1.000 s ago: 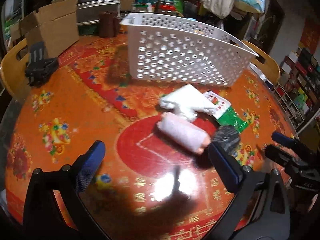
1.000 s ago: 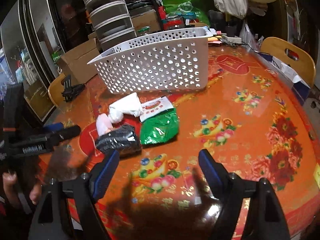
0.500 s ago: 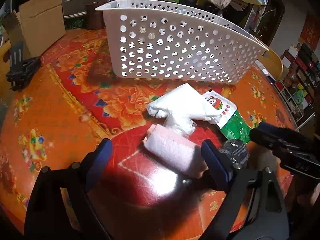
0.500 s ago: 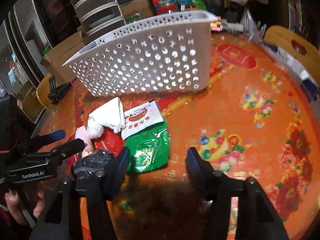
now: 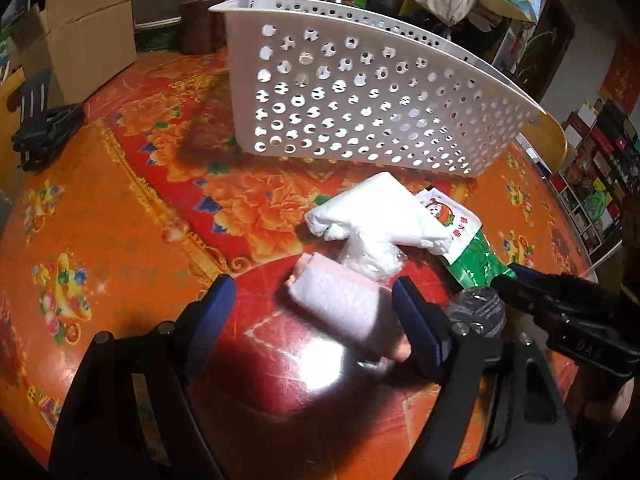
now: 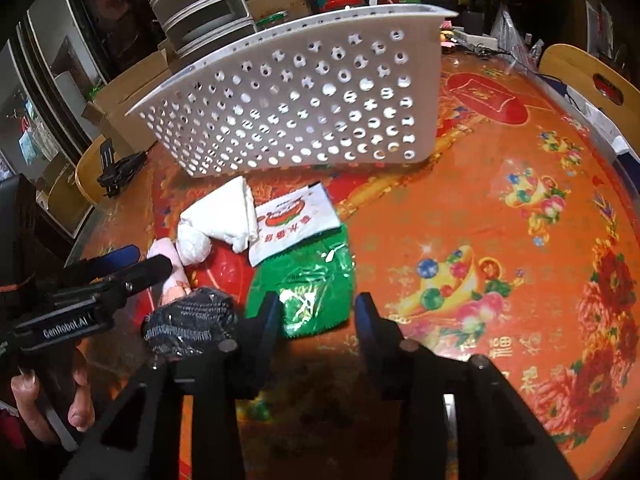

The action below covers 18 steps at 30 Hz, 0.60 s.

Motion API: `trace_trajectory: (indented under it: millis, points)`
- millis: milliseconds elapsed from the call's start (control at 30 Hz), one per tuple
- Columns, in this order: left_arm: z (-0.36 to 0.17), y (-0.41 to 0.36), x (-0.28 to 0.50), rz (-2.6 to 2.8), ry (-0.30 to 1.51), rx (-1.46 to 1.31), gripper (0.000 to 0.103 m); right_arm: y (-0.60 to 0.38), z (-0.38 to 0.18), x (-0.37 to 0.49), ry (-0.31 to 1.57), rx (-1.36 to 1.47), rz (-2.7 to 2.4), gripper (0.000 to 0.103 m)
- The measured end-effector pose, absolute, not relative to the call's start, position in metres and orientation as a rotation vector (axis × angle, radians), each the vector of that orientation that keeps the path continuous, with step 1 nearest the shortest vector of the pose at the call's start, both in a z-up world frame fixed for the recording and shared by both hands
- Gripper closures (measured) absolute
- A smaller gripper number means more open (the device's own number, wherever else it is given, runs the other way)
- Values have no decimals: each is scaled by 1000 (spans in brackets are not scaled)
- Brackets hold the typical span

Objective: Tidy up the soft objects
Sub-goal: 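Grasp the pink rolled towel with the left tool while the right tool grasps the white printed packet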

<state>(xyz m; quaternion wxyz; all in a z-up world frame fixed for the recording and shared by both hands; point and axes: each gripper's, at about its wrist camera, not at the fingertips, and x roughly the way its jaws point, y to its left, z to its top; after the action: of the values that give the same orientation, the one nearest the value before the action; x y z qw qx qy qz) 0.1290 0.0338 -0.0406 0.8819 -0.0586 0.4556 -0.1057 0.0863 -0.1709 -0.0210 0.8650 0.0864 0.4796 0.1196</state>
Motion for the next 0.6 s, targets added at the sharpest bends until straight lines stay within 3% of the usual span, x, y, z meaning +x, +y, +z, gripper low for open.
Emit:
trace_trajectory:
  millis: [267,600]
  points:
    - [-42,30,129,-214,942,-114,24,-172,-23,87,1001,174,242,91]
    - [-44,24,130,-236,942,-137,29,-178,-23,81,979,189,261,96]
